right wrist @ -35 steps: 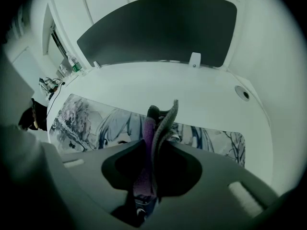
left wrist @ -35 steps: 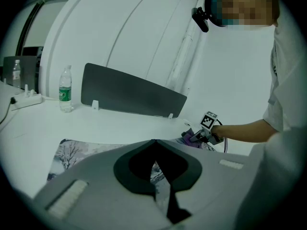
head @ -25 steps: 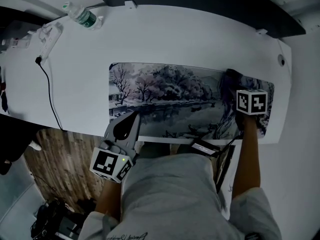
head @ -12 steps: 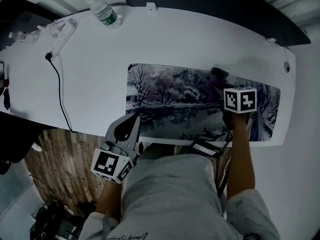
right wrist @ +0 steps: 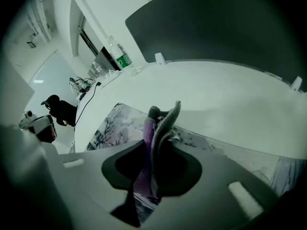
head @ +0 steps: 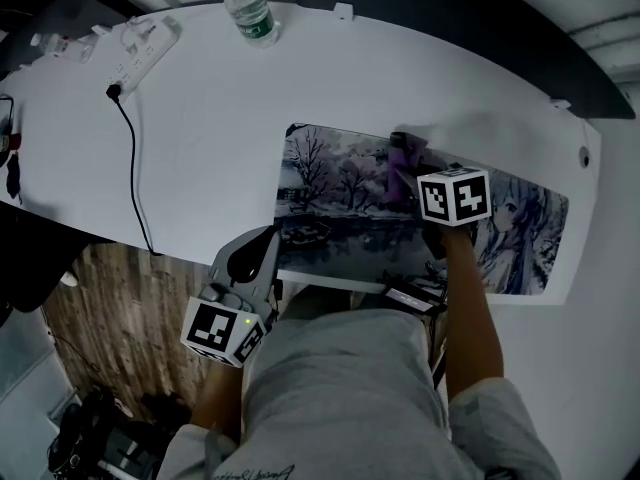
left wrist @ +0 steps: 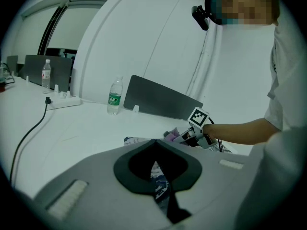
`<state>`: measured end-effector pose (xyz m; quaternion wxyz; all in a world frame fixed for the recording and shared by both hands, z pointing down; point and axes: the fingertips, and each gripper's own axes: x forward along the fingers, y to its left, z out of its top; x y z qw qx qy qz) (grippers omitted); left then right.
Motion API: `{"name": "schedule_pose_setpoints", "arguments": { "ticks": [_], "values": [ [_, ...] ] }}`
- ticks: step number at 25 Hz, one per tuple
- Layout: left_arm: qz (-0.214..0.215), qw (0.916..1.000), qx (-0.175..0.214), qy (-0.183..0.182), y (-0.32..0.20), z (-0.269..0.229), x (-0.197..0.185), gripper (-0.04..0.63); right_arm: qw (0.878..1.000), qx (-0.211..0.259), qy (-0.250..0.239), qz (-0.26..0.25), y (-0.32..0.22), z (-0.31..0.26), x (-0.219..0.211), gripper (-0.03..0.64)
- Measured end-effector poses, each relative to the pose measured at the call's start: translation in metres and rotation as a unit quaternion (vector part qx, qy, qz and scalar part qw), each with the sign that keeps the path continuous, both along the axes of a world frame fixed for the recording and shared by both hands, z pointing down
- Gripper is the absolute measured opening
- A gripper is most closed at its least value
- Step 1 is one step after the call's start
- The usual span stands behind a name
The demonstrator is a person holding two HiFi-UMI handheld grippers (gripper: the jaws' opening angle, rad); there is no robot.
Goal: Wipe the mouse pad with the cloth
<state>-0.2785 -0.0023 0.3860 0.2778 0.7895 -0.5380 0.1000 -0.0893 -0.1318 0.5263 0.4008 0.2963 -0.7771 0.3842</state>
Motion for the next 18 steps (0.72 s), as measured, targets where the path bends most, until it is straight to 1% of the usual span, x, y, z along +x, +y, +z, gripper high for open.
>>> {"name": "schedule_pose_setpoints", "arguments": {
  "ticks": [9, 18],
  "values": [
    [-0.043, 0.999, -0.008, -0.001, 0.021, 0.004, -0.035, 0.018, 0.997, 0.0, -0.027, -0.072, 0.007, 0.003, -0.099, 0.087],
    [-0.103, 0.9945, -0.018, -0.008, 0.057, 0.005, -0.075, 0.02, 0.991, 0.004, -0.038, -0.131, 0.015, 0.001, -0.169, 0.087]
  ]
}}
